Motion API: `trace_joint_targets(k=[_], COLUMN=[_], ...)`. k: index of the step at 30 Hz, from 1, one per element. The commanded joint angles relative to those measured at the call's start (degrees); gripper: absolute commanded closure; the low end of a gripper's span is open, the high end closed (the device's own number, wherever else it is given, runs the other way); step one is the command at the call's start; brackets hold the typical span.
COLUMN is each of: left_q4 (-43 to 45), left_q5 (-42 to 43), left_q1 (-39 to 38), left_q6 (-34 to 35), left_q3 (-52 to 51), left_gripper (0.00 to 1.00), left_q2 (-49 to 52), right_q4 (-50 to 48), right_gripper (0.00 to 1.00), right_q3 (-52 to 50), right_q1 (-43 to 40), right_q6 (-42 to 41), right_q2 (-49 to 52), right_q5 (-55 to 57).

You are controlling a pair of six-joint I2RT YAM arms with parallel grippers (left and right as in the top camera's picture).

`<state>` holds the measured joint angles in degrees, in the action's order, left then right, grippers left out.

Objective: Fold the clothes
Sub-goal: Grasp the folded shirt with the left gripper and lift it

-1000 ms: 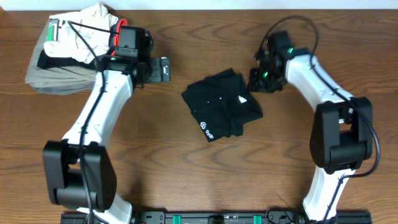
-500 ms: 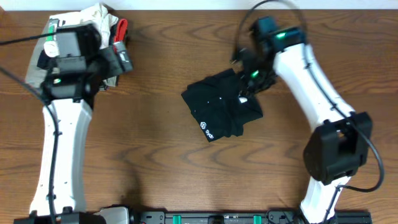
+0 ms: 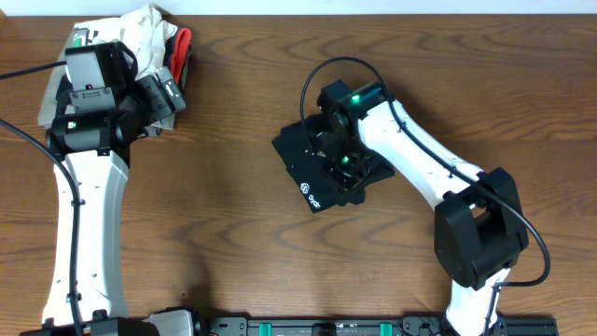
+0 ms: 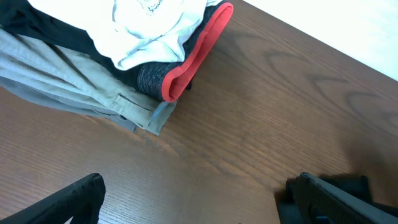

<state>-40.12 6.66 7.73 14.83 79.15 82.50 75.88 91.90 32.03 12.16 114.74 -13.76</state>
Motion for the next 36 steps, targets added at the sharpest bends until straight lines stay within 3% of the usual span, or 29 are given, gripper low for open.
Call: trace_joint_targets(k=[1,13,22,25,29,33,36], left_q4=[-0.15,-0.15,0.02,-0.09,-0.13,0.59,2.58], left_q5=[0.17,0.17,0.20,0.39,0.94,4.57,6.54], left_q1=[0.24,0.24,0.22,0.22,0.17,-0.20,-2.86], left_q6=[0.28,0.28,0.33,0.31,0.31,0.28,-0.13], left_q3=[1.11,1.11,1.11,1.05,0.96,0.96,0.96], left_gripper=[0.02,0.02,0.02,0.02,0.02,0.02,0.02], left_q2=[-0.09,-0.09,0.59,1.29,2.60,4.09,5.01], right_q4=[-0.11,-18.03,-45.86,-54.53,-57.20,-50.31,-42.47], right_gripper=[0.85,0.87,0.86,0.80,0.65,0.57,0.34], right_q3=[-1.44,-13.77,-15.85,-15.80,-14.38,-8.96,-2.08], right_q1=[1.11,1.16,1.16,1.29,1.42,0.96,-1.84], right_q6=[0.79,-1.86,-5.55,-7.74,-8.33,-10.67,-15.21], right_q2=[-0.04,-0.04,0.04,0.04,0.04,-0.98,-3.63], right_q5=[0.48,2.91,10.75,10.73,10.51,10.36,10.38])
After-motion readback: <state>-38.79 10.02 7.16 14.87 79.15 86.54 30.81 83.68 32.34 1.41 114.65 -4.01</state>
